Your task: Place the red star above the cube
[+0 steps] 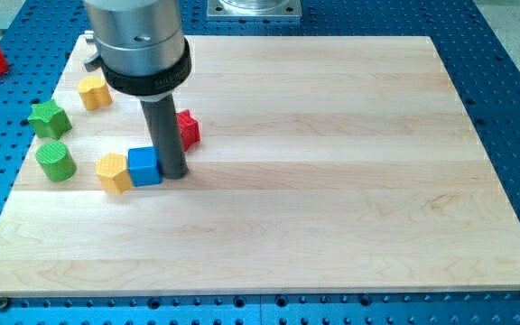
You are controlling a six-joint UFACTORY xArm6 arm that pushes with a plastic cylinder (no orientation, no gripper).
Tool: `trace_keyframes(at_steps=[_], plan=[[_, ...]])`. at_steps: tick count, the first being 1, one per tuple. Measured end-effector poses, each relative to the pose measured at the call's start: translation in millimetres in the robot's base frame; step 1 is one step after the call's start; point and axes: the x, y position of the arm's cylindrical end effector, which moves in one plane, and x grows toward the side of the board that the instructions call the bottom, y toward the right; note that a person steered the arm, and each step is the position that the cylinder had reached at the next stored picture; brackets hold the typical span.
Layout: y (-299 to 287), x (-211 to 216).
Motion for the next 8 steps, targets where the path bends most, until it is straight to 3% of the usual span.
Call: trace_keyframes(at_steps=[1, 2, 3, 5, 6, 8], plan=[[0, 46], [-9, 55], [85, 51], [135, -40], [134, -53], [60, -71]])
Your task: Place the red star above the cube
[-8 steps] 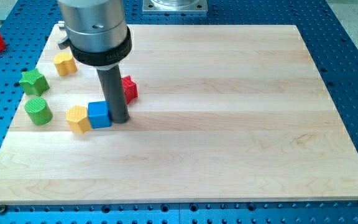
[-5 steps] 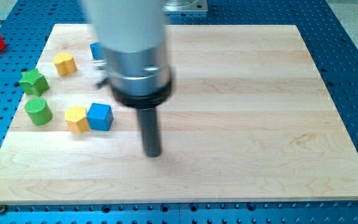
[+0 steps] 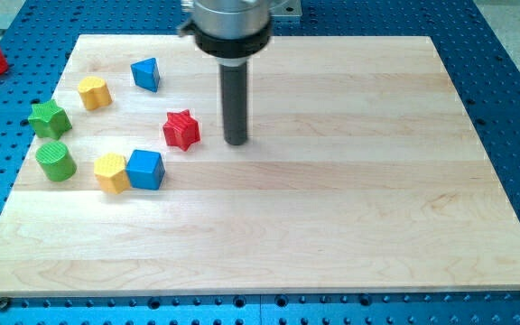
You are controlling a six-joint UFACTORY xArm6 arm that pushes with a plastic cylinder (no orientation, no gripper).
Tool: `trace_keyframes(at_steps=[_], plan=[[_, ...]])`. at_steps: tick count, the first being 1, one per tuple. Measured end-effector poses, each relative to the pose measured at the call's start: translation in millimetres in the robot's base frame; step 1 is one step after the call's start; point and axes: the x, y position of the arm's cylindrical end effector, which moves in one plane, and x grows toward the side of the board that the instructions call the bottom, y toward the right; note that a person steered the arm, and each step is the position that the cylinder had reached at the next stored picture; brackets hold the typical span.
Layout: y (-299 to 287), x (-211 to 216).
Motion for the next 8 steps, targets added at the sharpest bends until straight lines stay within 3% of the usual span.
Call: trace_keyframes(at_steps=[3, 4, 6, 8], plan=[[-70, -7], [-70, -4], [-21, -14], [74, -14]])
